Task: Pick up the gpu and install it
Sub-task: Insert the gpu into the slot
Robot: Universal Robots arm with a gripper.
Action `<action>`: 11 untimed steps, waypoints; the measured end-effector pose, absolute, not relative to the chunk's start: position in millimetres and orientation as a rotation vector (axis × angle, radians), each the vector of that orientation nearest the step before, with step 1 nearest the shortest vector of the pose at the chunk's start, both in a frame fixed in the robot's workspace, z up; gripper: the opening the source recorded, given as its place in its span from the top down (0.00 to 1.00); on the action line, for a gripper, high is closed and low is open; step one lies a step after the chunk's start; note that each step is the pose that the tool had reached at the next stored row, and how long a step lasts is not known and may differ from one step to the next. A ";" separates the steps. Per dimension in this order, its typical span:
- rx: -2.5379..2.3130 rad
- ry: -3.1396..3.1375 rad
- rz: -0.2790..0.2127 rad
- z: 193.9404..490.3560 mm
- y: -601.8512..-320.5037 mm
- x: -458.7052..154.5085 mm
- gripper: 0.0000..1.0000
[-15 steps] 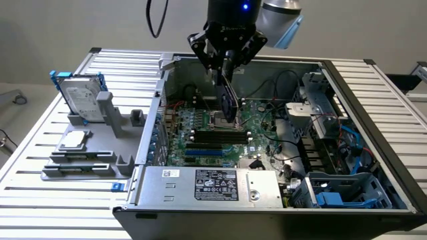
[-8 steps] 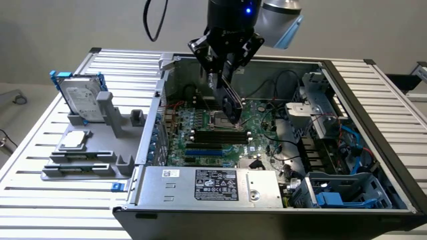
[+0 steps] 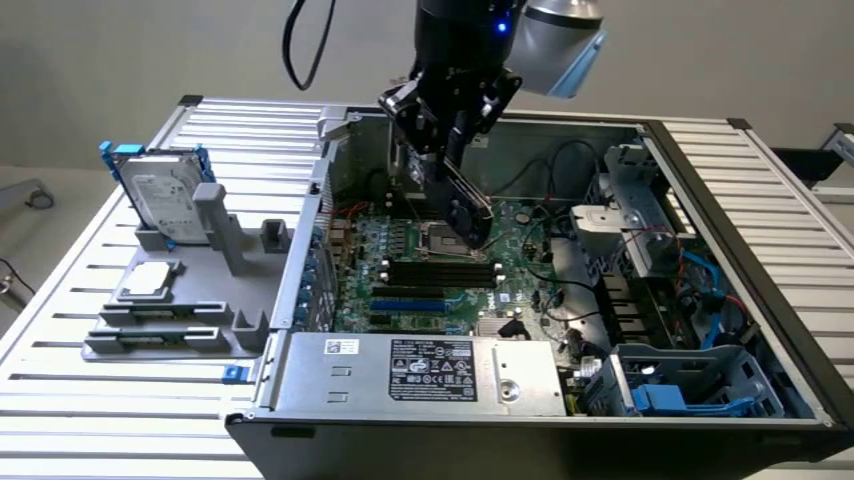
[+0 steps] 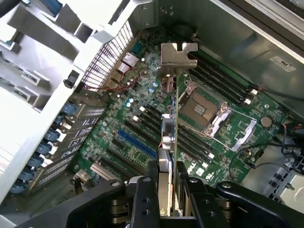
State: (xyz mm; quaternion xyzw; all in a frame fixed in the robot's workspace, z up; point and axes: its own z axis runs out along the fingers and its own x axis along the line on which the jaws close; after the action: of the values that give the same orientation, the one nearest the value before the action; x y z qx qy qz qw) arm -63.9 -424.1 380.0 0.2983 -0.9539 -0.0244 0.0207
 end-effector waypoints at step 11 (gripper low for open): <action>1.213 -2.847 -0.069 373.8 -424.1 -63.9 0.74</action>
State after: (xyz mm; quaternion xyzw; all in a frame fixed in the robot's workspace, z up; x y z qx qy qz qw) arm -63.9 -424.1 373.8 0.3918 -0.9195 -0.0223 0.0230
